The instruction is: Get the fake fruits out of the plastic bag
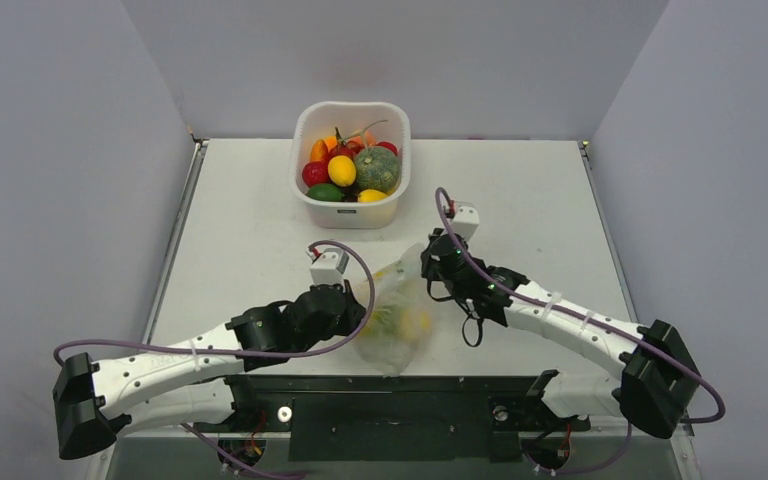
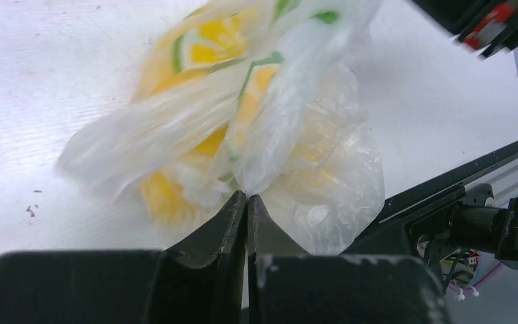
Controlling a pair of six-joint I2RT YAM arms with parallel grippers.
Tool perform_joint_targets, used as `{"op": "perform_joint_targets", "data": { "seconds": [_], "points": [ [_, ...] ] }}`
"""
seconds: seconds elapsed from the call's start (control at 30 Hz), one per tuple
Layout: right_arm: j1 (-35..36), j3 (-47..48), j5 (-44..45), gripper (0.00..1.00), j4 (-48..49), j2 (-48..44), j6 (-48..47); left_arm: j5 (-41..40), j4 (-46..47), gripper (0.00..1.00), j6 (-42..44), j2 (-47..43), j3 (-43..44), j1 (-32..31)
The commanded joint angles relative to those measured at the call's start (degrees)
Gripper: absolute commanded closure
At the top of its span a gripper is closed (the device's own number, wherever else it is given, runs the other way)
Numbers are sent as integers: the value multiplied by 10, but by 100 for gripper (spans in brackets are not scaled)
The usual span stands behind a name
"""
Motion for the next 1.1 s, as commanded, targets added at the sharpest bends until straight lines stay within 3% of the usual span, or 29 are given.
{"op": "perform_joint_targets", "data": {
  "seconds": [0.0,0.13,0.23,0.37,0.57,0.67,0.8,0.9,1.07],
  "points": [
    [-67,-20,-11,100,10,-71,-43,-33,-60,100,-22,-48,-15,8],
    [-74,-52,-90,100,45,-116,-54,27,-25,98,-8,-85,-33,32],
    [-75,-69,-116,100,66,-143,-50,80,-3,76,2,-99,-22,62],
    [-75,-68,-129,100,61,-153,-60,138,-3,62,26,-100,27,89],
    [-75,-62,-153,100,56,-142,-61,160,-51,57,82,-27,141,105],
    [-75,-63,-160,100,56,-144,-62,187,-57,42,119,28,185,117],
    [-75,-64,-157,100,51,-148,-66,219,-56,32,151,83,213,141],
    [-75,-60,-155,100,47,-151,-69,209,-61,33,167,122,220,148],
    [-75,-56,-160,100,44,-150,-74,210,-56,54,182,179,206,155]
  ]
}}
